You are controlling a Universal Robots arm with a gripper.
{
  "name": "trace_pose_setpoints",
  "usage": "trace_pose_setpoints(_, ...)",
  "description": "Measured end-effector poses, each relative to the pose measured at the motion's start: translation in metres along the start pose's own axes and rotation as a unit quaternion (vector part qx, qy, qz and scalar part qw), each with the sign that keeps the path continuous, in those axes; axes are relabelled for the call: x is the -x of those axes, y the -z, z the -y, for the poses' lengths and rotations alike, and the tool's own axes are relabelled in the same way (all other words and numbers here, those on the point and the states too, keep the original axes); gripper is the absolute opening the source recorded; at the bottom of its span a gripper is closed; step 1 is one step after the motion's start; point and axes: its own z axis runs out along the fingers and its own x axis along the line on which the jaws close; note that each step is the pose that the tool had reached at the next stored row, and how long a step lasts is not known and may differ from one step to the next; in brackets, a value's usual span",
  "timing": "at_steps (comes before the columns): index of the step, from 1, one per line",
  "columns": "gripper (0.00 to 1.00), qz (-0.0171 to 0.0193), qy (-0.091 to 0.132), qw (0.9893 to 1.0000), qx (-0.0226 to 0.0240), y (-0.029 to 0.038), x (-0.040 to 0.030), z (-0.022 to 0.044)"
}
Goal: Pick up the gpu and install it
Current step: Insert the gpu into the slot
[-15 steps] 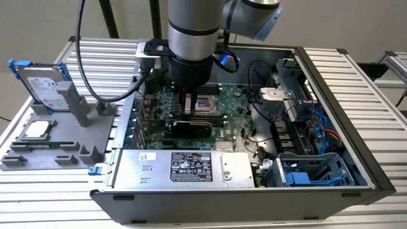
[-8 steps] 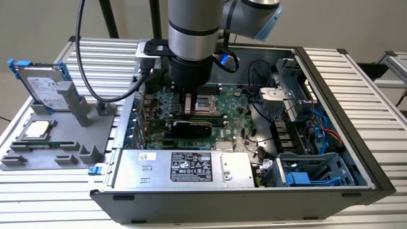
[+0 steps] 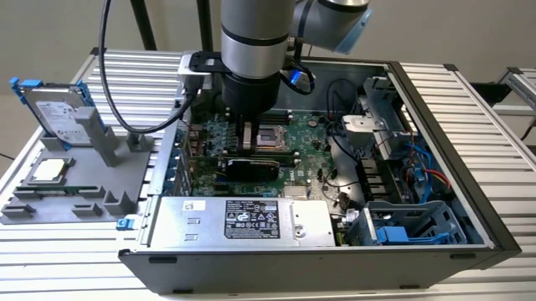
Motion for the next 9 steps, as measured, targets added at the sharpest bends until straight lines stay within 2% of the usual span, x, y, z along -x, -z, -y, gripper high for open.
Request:
trace_pose_setpoints(3,0.00,0.0000,0.000,1.0000,0.0000,0.0049,0.0002,-0.0009)
trace_pose_setpoints(9,0.00,-0.0001,0.000,1.0000,0.0000,0.0204,0.0005,-0.0045)
